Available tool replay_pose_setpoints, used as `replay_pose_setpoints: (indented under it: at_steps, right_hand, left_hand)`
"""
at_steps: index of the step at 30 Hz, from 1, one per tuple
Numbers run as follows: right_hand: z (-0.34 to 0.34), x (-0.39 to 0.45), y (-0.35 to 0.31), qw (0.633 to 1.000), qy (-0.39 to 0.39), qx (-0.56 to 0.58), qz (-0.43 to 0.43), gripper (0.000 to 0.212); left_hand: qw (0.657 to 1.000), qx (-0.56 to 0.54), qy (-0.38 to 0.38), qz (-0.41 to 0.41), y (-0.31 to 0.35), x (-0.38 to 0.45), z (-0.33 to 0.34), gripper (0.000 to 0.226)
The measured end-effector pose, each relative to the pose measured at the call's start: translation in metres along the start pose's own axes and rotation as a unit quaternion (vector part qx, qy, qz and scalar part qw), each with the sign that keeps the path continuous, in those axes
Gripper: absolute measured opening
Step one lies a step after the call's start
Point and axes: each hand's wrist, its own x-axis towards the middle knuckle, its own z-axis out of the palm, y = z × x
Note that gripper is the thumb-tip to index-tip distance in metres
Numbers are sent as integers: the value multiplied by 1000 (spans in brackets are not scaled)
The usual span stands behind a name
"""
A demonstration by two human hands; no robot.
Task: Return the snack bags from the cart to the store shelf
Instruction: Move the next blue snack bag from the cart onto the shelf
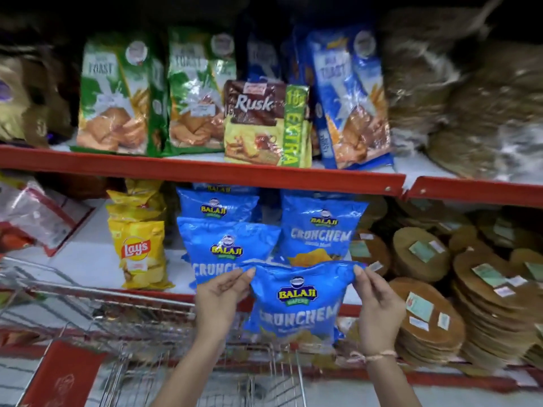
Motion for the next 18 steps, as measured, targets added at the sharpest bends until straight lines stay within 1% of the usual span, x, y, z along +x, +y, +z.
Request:
replay_pose_setpoints:
  at_steps: [3,6,9,12,15,17,18]
  right_hand:
    - [-10,44,-3,999,28,21,-8,27]
    - [-16,83,1,999,51,9,-10,25]
    - [-13,110,6,998,64,23,-1,24]
    - [-7,124,18,997,72,10,5,29]
    - [-6,121,31,997,60,-41,40,30]
    - [-6,114,32,993,50,-90,53,33]
    - [-4,109,29,993,45,-94,55,37]
  left_hand:
    - [1000,10,-27,-1,6,4,43,18]
    - [999,4,-35,-9,11,9,81,11]
    - [999,-17,-20,-39,12,21,110,10]
    - [998,-12,-18,-67,3,35,123,12]
    - [995,-1,-11,-99,-13,42,125,25]
    - [993,1,-27,-118,-20,44,121,27]
    - [991,3,-47,-122,-21,45,117,27]
